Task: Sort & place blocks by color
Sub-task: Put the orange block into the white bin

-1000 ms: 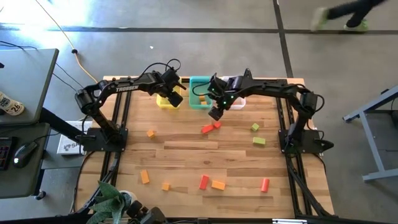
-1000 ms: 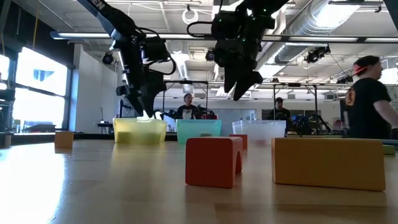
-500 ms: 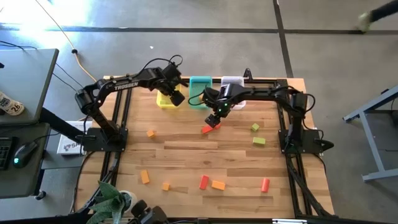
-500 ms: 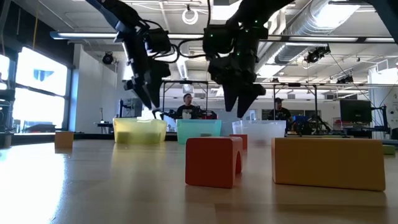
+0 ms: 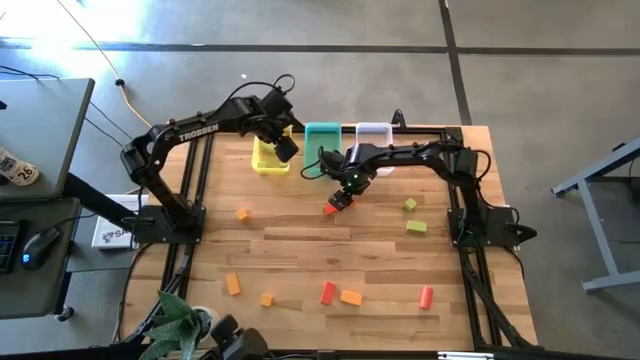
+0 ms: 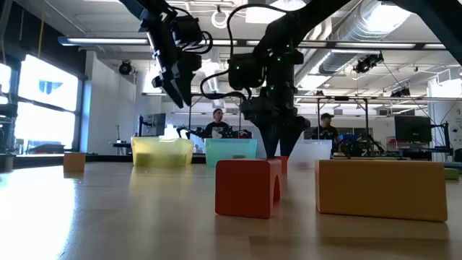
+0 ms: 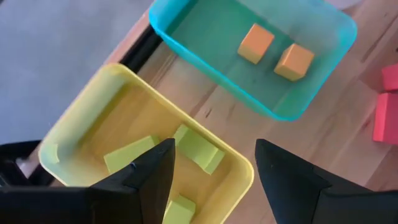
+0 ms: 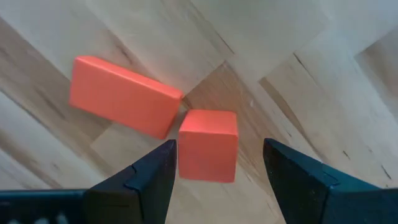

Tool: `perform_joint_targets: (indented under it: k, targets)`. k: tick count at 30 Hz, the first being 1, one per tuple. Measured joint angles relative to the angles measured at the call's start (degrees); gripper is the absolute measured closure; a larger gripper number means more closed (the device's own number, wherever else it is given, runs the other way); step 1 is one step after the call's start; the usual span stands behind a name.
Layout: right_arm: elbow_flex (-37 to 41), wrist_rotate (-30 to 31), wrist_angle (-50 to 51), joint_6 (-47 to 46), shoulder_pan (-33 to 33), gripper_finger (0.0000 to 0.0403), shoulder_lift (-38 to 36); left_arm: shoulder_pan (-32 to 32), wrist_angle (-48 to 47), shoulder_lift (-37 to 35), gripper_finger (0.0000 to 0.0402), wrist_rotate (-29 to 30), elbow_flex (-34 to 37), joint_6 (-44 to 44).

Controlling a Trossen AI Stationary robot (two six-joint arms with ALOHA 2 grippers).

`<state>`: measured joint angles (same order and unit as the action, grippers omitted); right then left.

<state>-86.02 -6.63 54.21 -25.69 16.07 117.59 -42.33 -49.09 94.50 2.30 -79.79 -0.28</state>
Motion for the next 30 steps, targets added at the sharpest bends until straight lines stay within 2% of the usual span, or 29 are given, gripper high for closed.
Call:
perform_joint_targets:
  k: [6,13,21,30]
  targets:
    - [0.00,0.47,-0.02,-0.32,0.00,0.0194,1.76,0.00,-0.19,0.00,0.0192,0.03,-1.31,0.07]
    - [-0.13,-1.07,0.08,-0.01,0.00,0.0297,1.88,0.00,-0.69,0.00,0.0192,0.03,-1.31,0.06]
    - [-2.41,-2.69,4.43,3.50,0.00,0.0299,2.02,-0.02,-0.67,0.00,0.0192,0.03,-1.31,0.05]
    - [-12.74,4.50,13.62,9.44,0.31,0.0299,1.98,-0.02,-0.67,0.00,0.0192,-0.15,-1.31,-0.08]
